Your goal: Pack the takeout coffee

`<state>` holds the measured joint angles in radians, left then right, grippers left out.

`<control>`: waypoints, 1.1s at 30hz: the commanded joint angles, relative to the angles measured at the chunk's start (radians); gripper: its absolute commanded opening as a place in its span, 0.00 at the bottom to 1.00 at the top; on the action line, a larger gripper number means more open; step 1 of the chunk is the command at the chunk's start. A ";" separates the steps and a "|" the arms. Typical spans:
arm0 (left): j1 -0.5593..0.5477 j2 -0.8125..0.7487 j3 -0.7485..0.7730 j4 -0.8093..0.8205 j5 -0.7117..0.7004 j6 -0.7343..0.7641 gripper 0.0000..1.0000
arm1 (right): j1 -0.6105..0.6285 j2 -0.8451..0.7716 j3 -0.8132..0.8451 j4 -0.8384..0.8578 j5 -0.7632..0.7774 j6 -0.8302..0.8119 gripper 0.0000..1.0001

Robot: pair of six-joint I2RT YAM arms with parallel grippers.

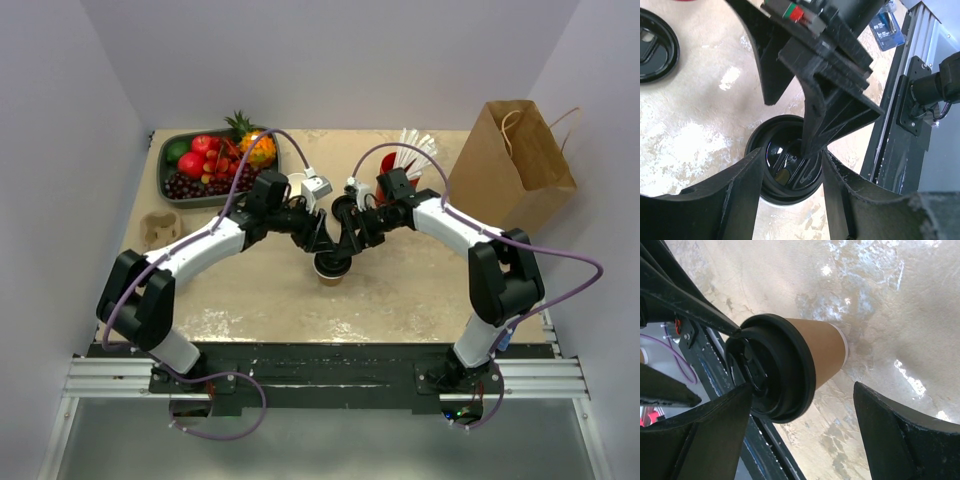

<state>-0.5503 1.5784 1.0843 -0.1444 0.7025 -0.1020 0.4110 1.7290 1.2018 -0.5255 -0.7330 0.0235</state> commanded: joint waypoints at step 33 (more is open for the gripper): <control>0.182 -0.115 -0.293 0.164 0.005 -0.180 0.52 | 0.083 0.080 0.127 0.002 0.007 0.003 0.84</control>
<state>-0.3710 1.4601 0.8093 -0.0654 0.6647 -0.2455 0.4843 1.8004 1.2861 -0.5232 -0.7261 0.0269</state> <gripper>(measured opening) 0.528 0.843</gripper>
